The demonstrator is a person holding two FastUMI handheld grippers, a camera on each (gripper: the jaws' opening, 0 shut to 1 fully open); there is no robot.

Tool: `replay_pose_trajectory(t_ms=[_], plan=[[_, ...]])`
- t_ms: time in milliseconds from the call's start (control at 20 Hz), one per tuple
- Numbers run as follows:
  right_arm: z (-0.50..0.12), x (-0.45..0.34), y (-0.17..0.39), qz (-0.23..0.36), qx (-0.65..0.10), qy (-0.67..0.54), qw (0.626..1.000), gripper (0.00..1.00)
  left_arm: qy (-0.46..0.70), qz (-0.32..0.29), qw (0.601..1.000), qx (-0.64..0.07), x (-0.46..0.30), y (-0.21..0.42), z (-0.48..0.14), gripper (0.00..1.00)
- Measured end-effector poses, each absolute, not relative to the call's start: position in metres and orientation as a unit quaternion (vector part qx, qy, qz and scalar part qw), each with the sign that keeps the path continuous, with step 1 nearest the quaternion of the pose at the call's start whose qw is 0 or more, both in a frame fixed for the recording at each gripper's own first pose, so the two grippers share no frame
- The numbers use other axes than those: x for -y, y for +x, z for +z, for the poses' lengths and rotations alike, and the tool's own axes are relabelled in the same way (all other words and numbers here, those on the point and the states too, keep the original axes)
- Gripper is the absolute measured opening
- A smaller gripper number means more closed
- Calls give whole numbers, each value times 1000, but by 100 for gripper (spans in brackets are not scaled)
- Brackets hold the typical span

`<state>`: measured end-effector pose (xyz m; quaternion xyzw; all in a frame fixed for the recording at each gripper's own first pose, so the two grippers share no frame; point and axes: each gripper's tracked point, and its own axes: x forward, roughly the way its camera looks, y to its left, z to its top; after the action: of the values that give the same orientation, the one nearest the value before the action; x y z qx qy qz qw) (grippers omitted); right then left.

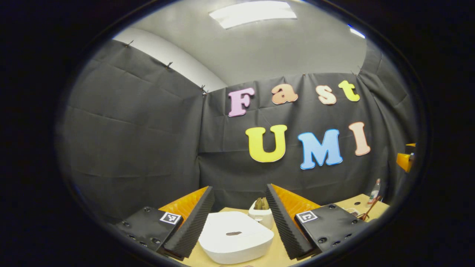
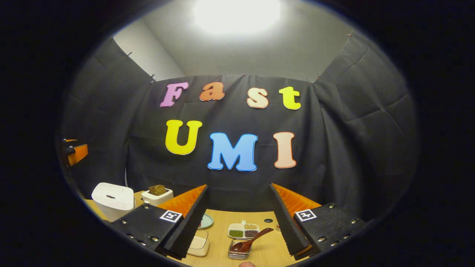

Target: Close the left gripper, press the button to open the rice cooker; take a wooden spoon from the chopstick holder with the right hand, scoop a spoonful of rice and pour it into the rice cooker, then put the wooden spoon back into the chopstick holder.

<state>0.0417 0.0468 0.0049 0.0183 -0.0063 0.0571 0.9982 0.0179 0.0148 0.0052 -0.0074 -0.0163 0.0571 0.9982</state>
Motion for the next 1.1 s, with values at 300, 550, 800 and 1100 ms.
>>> replay_pose_trajectory(t_ms=[300, 550, 800, 1100], plan=[[5, -48, 41, 56, 7, 22, 998, 95, -5, 57, 998, 17, -16, 19, 4, 97], [4, -51, 41, 58, 4, 22, 998, 95, -7, 50, 999, 17, -13, 19, 4, 97], [2, -51, 42, 54, 1, 23, 998, 95, -18, 80, 997, 2, -34, 31, -20, 13], [2, -43, 35, 20, -8, 1, 1000, 95, -19, 69, 995, -66, -37, 76, -104, 9]])
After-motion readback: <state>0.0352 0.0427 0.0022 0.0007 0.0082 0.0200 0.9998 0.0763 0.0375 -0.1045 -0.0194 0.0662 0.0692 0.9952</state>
